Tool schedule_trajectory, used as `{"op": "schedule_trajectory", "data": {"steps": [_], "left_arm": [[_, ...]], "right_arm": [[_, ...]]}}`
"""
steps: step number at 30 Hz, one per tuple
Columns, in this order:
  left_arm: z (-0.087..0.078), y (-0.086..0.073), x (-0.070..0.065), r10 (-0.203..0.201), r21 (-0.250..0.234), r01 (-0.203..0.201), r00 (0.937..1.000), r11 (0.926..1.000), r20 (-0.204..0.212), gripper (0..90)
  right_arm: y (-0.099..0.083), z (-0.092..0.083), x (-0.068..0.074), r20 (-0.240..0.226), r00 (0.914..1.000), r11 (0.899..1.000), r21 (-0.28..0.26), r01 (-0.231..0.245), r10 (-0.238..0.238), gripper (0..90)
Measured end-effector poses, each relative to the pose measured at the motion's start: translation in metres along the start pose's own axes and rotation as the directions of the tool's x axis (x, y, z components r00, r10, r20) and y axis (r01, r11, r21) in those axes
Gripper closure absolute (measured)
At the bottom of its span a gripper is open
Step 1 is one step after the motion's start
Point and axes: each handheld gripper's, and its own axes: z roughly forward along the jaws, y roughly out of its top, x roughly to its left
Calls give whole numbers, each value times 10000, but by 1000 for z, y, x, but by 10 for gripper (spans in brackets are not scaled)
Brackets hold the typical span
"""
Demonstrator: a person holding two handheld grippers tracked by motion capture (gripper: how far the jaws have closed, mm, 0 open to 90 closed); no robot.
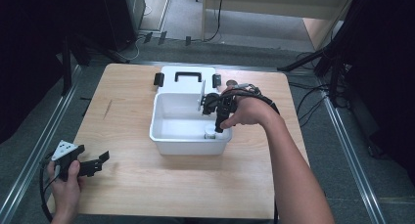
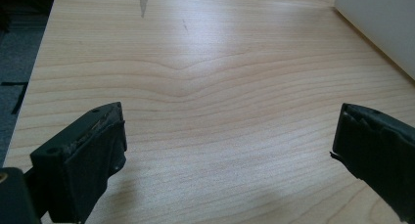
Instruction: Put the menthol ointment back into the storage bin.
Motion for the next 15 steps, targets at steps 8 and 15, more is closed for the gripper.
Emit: {"op": "schedule_trajectory", "data": {"steps": [8,15], "left_arm": [[0,0,0,4,27,-4,10000,10000,-17,0],[0,0,0,33,46,-33,10000,10000,-15,0]], "right_arm": [[-18,-27,-1,24,9996,9972,-698,-282,284,358],[-46,-43,-2,4,9956,9905,-1005,-935,941,277]]}}
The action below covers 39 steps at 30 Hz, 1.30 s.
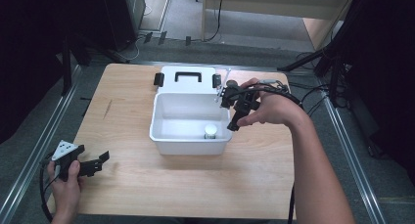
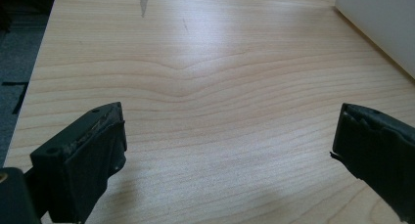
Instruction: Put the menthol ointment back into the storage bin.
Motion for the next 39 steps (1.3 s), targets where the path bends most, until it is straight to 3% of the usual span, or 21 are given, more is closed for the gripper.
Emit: {"op": "schedule_trajectory", "data": {"steps": [12,16,19,21,26,29,31,39], "left_arm": [[0,0,0,13,-2,-13,10000,10000,-18,0],[0,0,0,19,12,-19,10000,10000,-15,0],[0,0,0,15,16,-15,10000,10000,-9,0],[0,0,0,13,13,-13,10000,10000,-8,0],[0,0,0,15,30,-15,10000,10000,-15,0],[0,0,-1,50,60,-50,10000,10000,-11,0],[0,0,-1,57,68,-57,10000,10000,-20,0],[0,0,0,27,45,-27,10000,10000,-11,0]], "right_arm": [[-36,2,-1,16,9965,9961,-306,-830,831,165],[-50,8,-1,87,9907,9896,-486,-1356,1361,141],[-66,14,-1,178,9814,9780,-891,-1886,1909,138],[-71,15,-2,201,9802,9755,-1041,-1940,1971,137],[-92,26,0,56,9585,9472,-1548,-2806,2849,136],[-102,34,2,-8,9516,9376,-1706,-3029,3073,136],[-110,41,3,-67,9427,9251,-1897,-3288,3337,137],[-142,66,10,-272,9071,8627,-2982,-4085,4201,138]]}}
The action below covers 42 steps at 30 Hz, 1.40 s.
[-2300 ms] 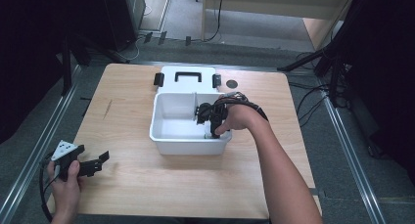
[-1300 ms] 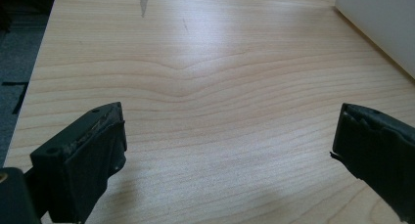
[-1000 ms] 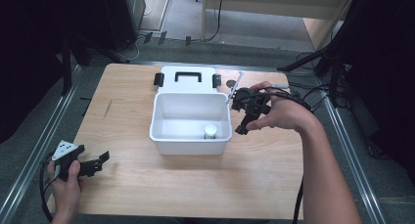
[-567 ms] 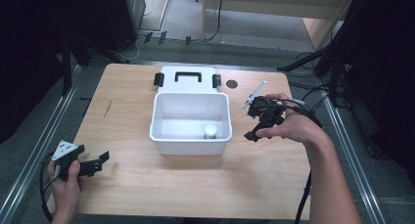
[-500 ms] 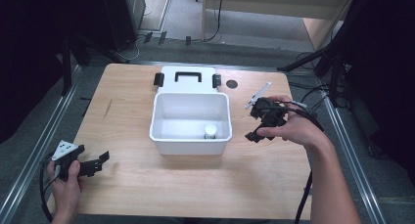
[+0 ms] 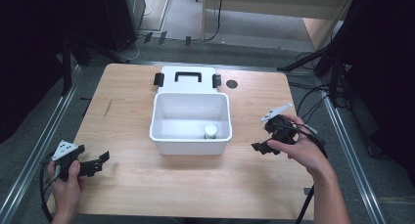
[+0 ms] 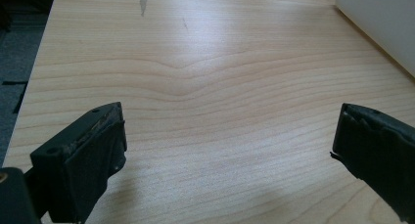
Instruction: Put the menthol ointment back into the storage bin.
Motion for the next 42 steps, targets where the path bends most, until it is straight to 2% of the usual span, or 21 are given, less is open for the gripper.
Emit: {"op": "schedule_trajectory", "data": {"steps": [6,11,14,19,21,26,29,32,35,36,37,38,39,40,42], "left_arm": [[0,0,0,5,3,-5,10000,10000,-19,0],[0,0,0,2,-2,-2,10000,10000,-26,0],[0,0,0,8,7,-8,10000,10000,-27,0],[0,0,0,-3,34,3,10000,10000,-6,0],[0,0,0,-19,8,19,10000,10000,-13,0],[0,0,0,-19,8,19,10000,10000,-7,0],[0,0,0,-43,8,43,10000,10000,-8,0],[0,0,0,-32,13,32,10000,10000,-16,0],[0,0,0,-50,-2,50,10000,10000,-14,0],[0,0,0,-62,-1,62,10000,10000,-13,0],[0,0,0,-68,-9,68,10000,10000,-11,0],[0,0,0,-68,-2,68,10000,10000,-17,0],[0,0,0,-69,-8,69,10000,10000,-11,0],[0,0,0,-72,-10,72,10000,10000,-11,0],[0,0,0,-79,-11,79,10000,10000,-2,0]], "right_arm": [[-30,11,-3,77,9987,9961,-725,-495,502,138],[-51,15,-3,305,9957,9837,-1598,-818,878,138],[-63,17,-3,280,9944,9693,-2274,-931,1021,138],[-79,22,-1,495,9902,9532,-2809,-1117,1307,138],[-86,25,-1,437,9883,9432,-3075,-1257,1460,138],[-104,29,0,631,9826,9167,-3746,-1390,1748,140],[-114,31,1,659,9787,9076,-3905,-1542,1946,141],[-125,33,2,598,9746,8900,-4228,-1710,2156,140],[-137,35,3,736,9646,8681,-4574,-1929,2532,140],[-144,34,5,902,9533,8498,-4830,-2111,2881,140],[-144,34,5,902,9533,8498,-4830,-2111,2881,140],[-148,33,5,936,9477,8395,-4962,-2213,3051,139],[-153,32,6,860,9463,8292,-5110,-2265,3115,134],[-155,31,6,842,9451,8233,-5194,-2289,3159,134],[-162,28,8,830,9371,8039,-5429,-2427,3390,134]]}}
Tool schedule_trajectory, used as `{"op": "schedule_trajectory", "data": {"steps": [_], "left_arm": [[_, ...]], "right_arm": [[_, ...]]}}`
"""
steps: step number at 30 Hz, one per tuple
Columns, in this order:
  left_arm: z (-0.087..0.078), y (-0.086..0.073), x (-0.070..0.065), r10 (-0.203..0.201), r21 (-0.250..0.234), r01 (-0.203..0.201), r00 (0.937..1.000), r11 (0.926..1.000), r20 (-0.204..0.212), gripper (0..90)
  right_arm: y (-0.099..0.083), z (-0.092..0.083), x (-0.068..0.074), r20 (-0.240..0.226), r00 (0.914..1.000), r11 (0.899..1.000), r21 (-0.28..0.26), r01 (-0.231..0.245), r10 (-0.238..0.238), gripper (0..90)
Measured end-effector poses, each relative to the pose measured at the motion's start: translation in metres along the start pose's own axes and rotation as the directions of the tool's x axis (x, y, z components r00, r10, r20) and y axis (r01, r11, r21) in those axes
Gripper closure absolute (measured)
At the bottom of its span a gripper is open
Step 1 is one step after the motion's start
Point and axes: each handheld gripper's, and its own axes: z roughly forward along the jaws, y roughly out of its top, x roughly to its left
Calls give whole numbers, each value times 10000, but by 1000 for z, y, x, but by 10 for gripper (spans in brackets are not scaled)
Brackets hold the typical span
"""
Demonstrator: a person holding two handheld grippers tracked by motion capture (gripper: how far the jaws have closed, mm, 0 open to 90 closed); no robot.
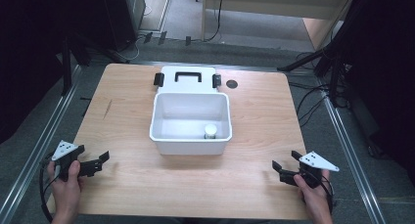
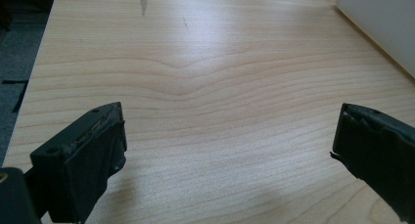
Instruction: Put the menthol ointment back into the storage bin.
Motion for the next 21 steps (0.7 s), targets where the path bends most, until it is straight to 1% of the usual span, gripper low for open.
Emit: {"op": "schedule_trajectory", "data": {"steps": [4,7,8,9,12,14,18,21], "left_arm": [[0,0,0,21,24,-21,10000,10000,-1,0],[1,1,0,46,54,-46,10000,10000,8,0],[1,1,0,52,54,-52,10000,10000,22,0],[1,1,0,41,49,-41,10000,10000,25,0],[1,1,1,-7,30,7,10000,10000,42,0],[1,1,2,-94,11,94,9999,10000,98,0],[1,1,3,-114,-44,115,9999,9999,112,0],[2,1,3,-130,-34,130,9998,9999,122,0]], "right_arm": [[-11,-12,-4,281,9987,9988,-259,-418,425,134],[-17,-20,-7,264,9964,9953,-557,-787,802,134],[-21,-25,-9,-22,9939,9895,-928,-1104,1107,134],[-21,-25,-9,-22,9939,9895,-928,-1104,1107,134],[-22,-29,-11,-21,9907,9818,-1329,-1353,1362,135],[-22,-26,-13,61,9880,9794,-1323,-1524,1546,135],[-21,-24,-14,151,9871,9794,-1286,-1559,1591,136],[-21,-24,-16,0,9833,9748,-1313,-1804,1820,137]]}}
